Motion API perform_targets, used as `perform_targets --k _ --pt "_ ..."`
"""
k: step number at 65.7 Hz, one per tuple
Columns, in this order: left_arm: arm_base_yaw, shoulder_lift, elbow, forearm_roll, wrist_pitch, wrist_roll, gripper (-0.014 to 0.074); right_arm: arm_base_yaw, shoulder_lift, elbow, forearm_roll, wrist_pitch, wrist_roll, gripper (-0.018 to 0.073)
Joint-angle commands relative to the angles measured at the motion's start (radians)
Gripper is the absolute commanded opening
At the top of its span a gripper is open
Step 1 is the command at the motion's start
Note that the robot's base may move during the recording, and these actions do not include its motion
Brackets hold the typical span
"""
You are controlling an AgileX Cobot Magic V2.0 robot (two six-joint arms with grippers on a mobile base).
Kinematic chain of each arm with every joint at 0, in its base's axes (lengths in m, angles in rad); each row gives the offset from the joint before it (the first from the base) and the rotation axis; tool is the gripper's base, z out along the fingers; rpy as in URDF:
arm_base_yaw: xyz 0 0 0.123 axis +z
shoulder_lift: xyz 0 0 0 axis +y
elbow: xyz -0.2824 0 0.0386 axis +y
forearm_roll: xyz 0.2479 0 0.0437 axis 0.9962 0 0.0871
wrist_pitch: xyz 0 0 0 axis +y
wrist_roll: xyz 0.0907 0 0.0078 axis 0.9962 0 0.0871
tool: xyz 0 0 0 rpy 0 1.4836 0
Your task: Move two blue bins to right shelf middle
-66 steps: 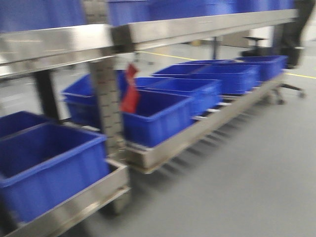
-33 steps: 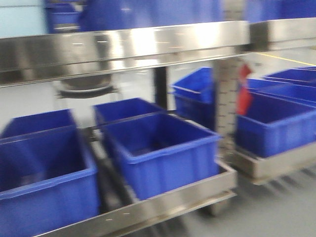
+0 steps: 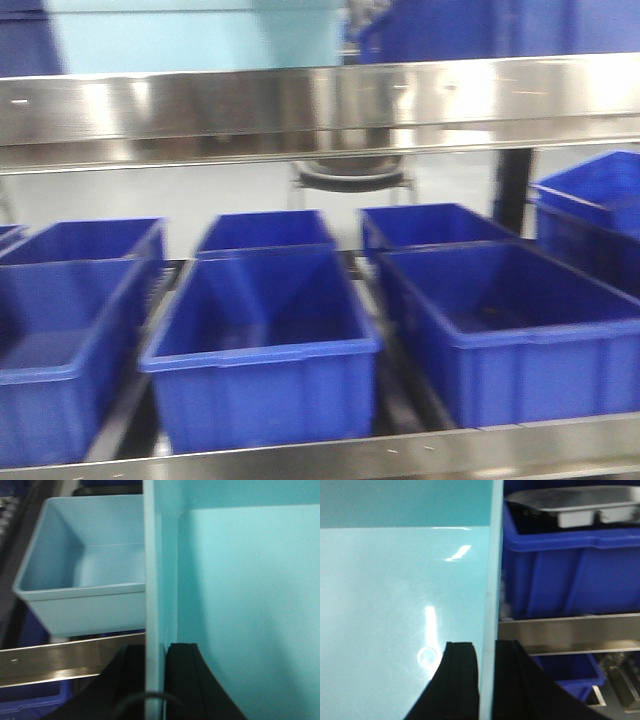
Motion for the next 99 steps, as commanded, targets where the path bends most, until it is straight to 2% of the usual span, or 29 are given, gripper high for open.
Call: perform_targets --k 1,99 --pt "-0.003 0.006 -0.005 0.04 -0.037 0.009 -0.0111 0.008 -0.02 -0.014 0.041 -0.074 -0.009 -0.0162" --pt "-0.003 0.006 -0.005 0.04 -0.037 0.009 -0.0111 0.008 -0.02 -0.014 0.041 -0.074 -0.009 -0.0162"
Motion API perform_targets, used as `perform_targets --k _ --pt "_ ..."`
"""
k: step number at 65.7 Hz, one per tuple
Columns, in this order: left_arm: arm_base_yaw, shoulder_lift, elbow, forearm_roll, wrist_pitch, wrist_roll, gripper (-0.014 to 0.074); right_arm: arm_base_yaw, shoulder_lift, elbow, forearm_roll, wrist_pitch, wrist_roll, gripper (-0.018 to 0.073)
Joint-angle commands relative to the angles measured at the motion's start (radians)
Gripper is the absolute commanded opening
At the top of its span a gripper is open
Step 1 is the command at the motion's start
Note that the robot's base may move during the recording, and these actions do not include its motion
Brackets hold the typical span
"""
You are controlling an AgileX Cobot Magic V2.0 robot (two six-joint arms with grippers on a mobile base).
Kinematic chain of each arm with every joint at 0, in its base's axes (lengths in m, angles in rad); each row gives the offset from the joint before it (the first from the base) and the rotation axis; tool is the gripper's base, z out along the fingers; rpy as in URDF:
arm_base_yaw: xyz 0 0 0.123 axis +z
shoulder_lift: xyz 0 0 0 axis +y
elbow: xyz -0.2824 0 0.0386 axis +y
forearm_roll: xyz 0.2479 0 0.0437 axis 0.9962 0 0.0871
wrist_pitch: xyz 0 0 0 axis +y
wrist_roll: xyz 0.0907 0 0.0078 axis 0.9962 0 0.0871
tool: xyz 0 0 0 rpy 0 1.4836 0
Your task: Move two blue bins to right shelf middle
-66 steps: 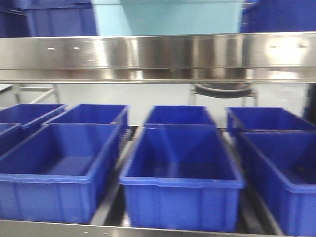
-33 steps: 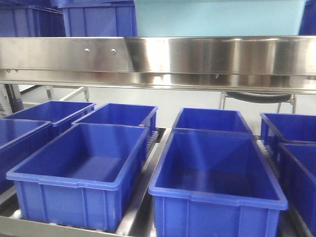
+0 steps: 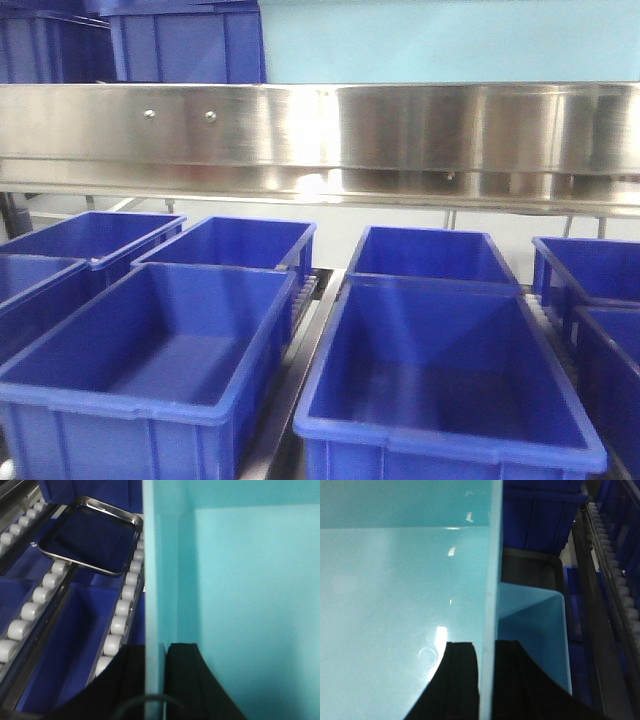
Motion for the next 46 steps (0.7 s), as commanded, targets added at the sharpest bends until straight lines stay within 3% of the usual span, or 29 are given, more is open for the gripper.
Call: perform_targets --k 1,46 --pt "-0.003 0.005 -0.005 0.04 -0.036 0.012 -0.0111 0.008 -0.02 -0.014 0.041 -0.074 -0.009 -0.0162" --pt "-0.003 0.005 -0.005 0.04 -0.036 0.012 -0.0111 0.008 -0.02 -0.014 0.041 -0.074 -0.009 -0.0162"
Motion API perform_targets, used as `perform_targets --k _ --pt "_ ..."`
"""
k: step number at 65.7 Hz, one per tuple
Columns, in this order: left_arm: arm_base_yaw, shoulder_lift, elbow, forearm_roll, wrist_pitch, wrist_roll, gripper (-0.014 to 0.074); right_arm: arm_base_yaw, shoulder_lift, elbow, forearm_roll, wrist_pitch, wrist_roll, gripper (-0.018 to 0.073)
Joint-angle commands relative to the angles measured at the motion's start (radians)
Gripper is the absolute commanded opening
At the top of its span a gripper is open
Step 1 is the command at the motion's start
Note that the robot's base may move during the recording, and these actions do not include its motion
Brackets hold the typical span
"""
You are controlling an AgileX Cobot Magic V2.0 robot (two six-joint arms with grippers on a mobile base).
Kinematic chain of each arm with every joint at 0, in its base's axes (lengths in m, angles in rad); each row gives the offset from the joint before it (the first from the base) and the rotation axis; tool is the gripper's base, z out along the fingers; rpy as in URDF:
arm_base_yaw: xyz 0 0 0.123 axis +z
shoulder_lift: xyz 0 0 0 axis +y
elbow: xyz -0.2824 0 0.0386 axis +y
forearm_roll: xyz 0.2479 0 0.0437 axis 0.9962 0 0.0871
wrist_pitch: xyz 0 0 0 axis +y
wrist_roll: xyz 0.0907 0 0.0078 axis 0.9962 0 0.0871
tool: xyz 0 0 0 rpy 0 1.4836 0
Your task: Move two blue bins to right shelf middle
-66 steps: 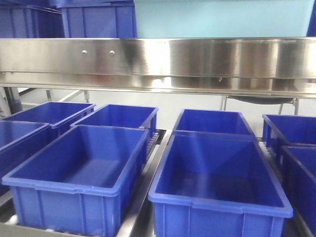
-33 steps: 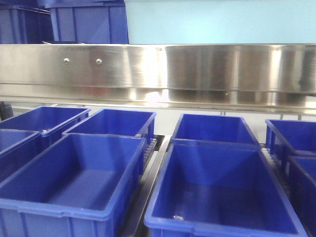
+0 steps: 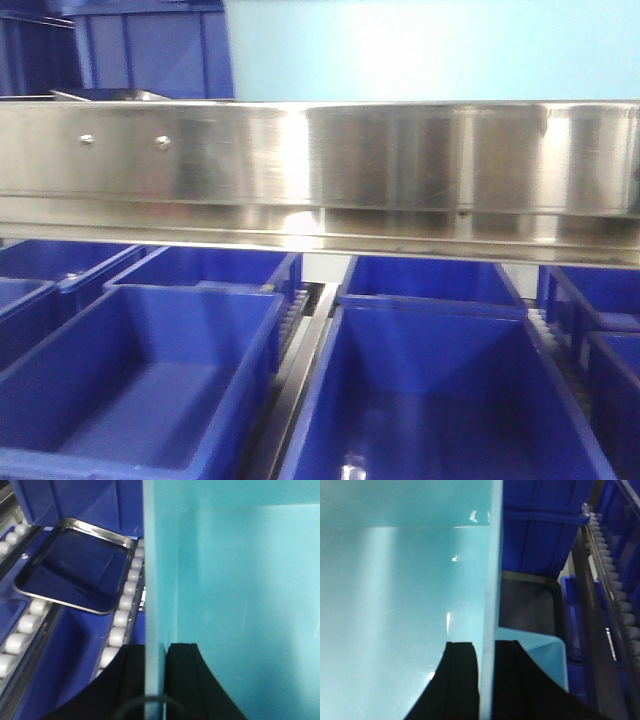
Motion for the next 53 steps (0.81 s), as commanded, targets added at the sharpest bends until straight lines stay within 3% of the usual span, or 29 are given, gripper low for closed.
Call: perform_targets --k 1,53 --pt "-0.003 0.003 -0.005 0.04 -0.034 0.012 -0.0111 0.008 -0.02 -0.014 0.041 -0.074 -0.009 -0.0162" --pt "-0.003 0.003 -0.005 0.04 -0.034 0.012 -0.0111 0.008 -0.02 -0.014 0.041 -0.074 -0.009 -0.0162"
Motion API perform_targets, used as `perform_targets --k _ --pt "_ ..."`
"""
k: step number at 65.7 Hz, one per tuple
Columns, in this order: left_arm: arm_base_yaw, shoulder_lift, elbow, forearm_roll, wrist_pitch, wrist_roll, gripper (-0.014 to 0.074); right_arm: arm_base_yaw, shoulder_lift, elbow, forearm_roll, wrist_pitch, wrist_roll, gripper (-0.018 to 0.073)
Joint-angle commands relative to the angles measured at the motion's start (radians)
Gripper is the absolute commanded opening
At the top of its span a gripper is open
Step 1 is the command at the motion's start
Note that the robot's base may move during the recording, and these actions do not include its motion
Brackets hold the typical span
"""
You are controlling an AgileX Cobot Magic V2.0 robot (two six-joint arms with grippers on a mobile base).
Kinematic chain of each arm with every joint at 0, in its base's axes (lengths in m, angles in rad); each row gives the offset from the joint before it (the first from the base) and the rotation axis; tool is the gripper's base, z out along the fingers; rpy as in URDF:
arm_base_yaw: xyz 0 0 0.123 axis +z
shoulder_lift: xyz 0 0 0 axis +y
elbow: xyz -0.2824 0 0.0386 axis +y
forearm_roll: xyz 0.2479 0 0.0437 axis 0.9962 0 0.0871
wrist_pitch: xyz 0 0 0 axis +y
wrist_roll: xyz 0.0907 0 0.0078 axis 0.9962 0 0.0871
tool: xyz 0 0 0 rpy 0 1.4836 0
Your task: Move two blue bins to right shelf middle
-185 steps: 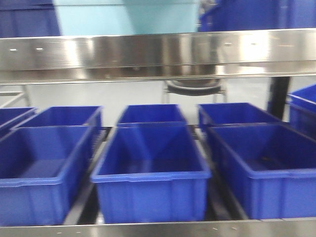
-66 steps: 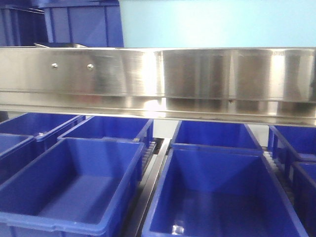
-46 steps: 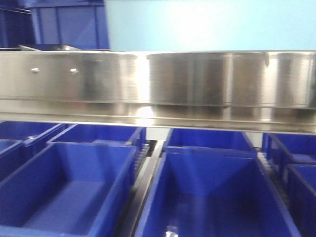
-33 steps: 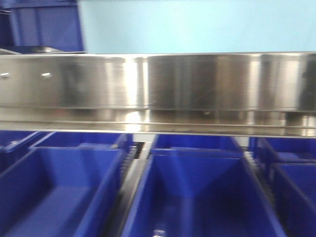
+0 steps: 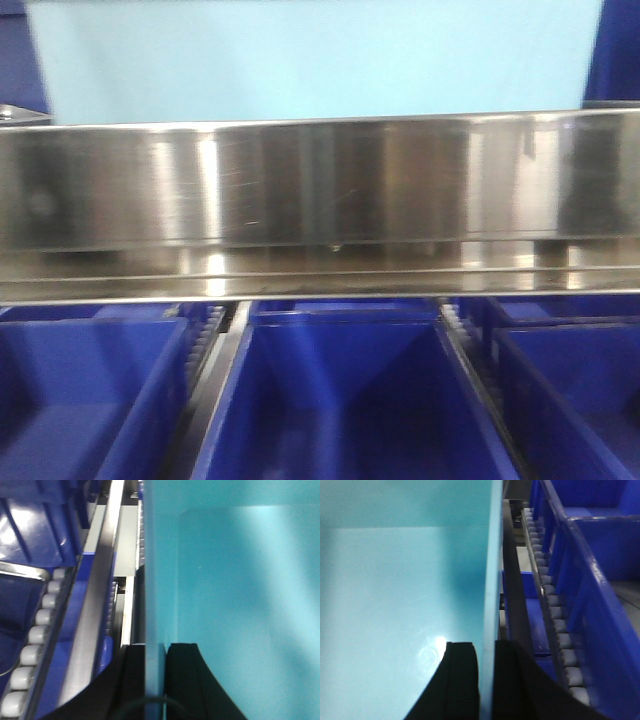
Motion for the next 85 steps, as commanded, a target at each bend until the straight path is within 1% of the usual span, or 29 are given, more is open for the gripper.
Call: perform_targets --k 1,70,85 --pt "-0.003 0.003 -0.005 0.04 -0.034 0.013 -0.0111 0.01 -0.02 -0.014 0.041 -0.076 -0.009 -0.0162" --pt "-0.003 0.002 -0.005 0.04 -0.036 0.013 -0.0111 0.01 -0.02 -0.014 0.041 -0.076 -0.009 -0.0162" --pt "-0.003 -0.015 -0.005 0.04 0.066 0.013 -0.0111 0.01 -0.02 -0.014 0.041 -0.076 -0.009 -0.0162"
